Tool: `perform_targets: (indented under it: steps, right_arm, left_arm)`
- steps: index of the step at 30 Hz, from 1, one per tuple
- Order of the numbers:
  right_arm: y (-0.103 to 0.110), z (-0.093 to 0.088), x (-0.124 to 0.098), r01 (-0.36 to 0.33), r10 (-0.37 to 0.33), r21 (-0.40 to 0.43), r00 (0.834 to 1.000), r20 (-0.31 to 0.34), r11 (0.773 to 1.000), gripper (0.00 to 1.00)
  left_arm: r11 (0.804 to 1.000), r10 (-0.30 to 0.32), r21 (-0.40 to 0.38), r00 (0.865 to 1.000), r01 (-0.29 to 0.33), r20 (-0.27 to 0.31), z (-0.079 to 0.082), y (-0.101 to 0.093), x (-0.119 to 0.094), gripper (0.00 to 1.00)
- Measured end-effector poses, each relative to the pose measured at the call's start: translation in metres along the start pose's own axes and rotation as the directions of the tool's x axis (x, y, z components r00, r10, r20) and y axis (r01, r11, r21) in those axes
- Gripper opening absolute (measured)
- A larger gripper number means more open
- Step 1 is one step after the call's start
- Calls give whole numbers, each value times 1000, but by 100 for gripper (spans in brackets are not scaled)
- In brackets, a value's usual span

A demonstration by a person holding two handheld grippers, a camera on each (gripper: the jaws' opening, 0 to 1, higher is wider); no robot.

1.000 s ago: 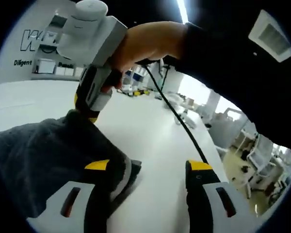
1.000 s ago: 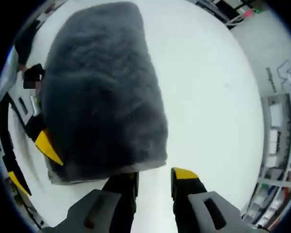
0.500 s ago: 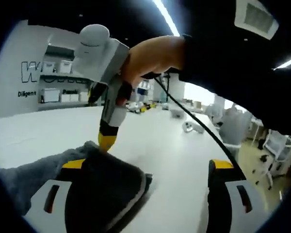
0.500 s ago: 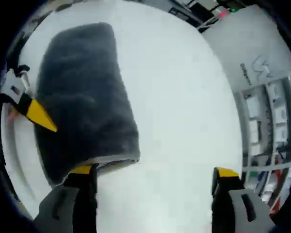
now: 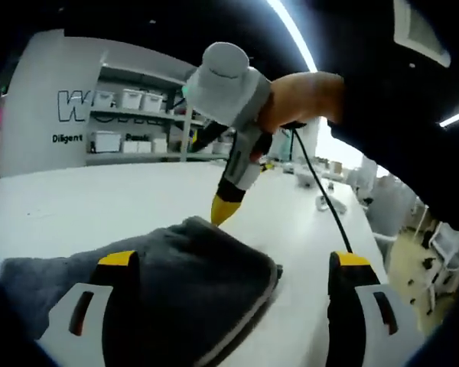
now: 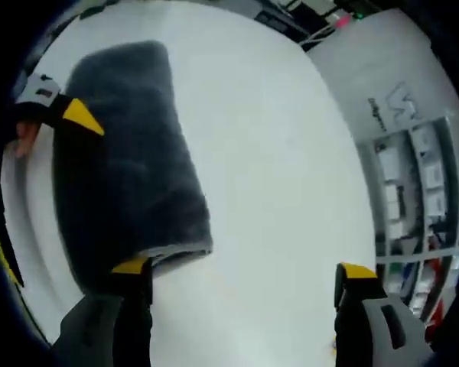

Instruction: Open the folded towel by lifting each exposed corner and separating the folded layers until the towel lies flat within the target outline without major curled edges

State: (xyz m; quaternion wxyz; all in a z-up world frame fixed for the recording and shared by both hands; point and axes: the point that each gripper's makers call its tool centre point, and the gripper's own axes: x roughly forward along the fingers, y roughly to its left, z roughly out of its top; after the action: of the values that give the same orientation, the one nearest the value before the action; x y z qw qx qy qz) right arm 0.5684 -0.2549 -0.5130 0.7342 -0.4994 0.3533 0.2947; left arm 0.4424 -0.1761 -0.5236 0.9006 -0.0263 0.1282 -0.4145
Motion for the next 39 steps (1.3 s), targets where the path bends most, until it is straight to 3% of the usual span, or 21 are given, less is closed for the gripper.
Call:
perform_targets:
  steps: [13,17,21,22,23,27,32,34,37,39]
  right_arm:
    - [-3,-7,-27,35,-53,177,994,97,984,100]
    - [4,-4,-34,9,-62,289,983,174,957,100]
    - [8,1,-43,-10,-94,388,964,249,922,100]
    - [10,-1,-44,-8,-97,391,963,249,920,100]
    - [30,-4,-56,0,-108,398,962,250,917,100]
    - [42,-7,-63,4,-130,429,956,263,903,100]
    - [37,-12,-66,22,-179,486,943,280,874,98]
    - [28,-10,-66,29,-213,518,930,300,855,98]
    - [30,-12,-76,34,-277,582,901,335,813,99]
    - [39,-12,-86,30,-303,602,883,357,798,99]
  left_arm:
    - [986,151,69,988,-152,15,45,123,-73,100]
    - [980,169,111,986,-168,-4,42,146,-89,100]
    - [968,199,172,977,-183,-79,19,173,-99,100]
    - [967,200,176,976,-182,-87,15,175,-102,100]
    - [966,202,179,975,-184,-91,14,177,-104,100]
    - [963,208,196,973,-186,-99,7,179,-118,100]
    - [958,241,171,969,-230,-45,10,180,-141,100]
    - [947,267,191,963,-256,-29,13,184,-153,100]
    - [938,286,210,958,-277,-15,18,187,-168,100]
    - [939,286,203,958,-278,-10,21,187,-178,100]
